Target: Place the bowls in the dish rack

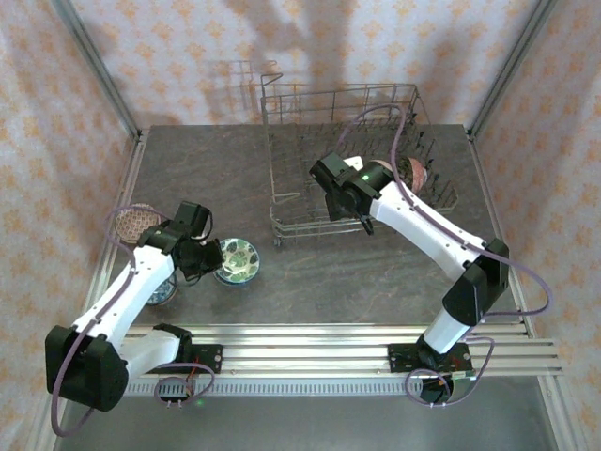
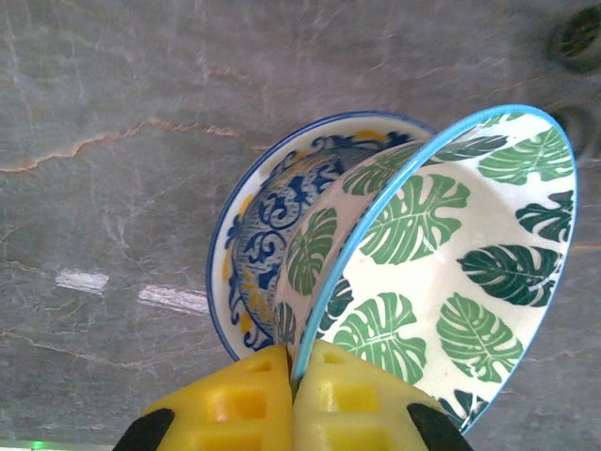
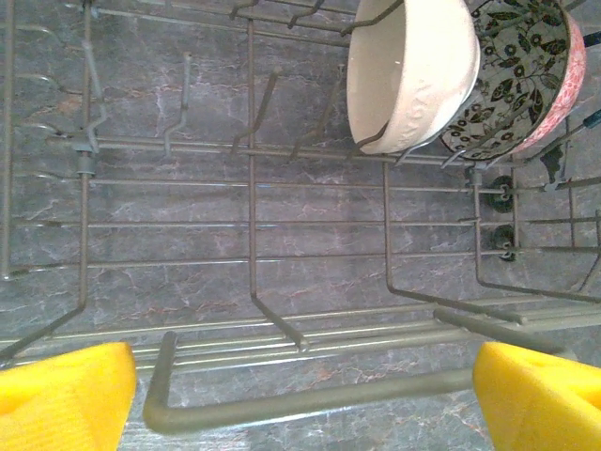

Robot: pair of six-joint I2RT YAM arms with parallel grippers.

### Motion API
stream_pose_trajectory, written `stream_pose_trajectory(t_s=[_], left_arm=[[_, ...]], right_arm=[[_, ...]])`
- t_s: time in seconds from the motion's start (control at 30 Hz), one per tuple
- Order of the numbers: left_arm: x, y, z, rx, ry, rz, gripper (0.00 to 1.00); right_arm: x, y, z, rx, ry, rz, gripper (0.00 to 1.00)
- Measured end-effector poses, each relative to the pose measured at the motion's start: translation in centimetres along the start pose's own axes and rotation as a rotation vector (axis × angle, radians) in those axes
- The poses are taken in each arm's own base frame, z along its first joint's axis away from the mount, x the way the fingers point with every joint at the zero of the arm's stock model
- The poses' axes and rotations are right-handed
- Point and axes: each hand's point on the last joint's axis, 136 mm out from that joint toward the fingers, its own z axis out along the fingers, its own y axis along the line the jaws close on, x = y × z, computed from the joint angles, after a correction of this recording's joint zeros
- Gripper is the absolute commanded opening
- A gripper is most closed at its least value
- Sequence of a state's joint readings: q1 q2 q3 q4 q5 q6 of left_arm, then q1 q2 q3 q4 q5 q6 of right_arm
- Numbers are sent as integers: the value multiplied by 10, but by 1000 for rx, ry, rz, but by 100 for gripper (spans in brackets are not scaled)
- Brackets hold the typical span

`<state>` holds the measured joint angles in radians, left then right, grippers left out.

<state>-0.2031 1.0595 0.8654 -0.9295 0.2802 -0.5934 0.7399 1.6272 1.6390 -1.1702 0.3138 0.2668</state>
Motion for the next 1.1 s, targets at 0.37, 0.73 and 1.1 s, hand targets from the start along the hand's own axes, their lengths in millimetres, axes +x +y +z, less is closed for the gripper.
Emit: stream_pose_trajectory(t_s=[0.37,0.73,1.1], left_arm=[[-33,-34,-68,111,-154,63,0],[-75,-83,-160,241,-336,177,0],[-80,-135,-150,316,-253,280,0]], right_arm=[[-18,11,-35,-155,-50,55,90],[-52,37,-95,-428,-139,76,82],[-70,67,-139,-686,-189,53,67]])
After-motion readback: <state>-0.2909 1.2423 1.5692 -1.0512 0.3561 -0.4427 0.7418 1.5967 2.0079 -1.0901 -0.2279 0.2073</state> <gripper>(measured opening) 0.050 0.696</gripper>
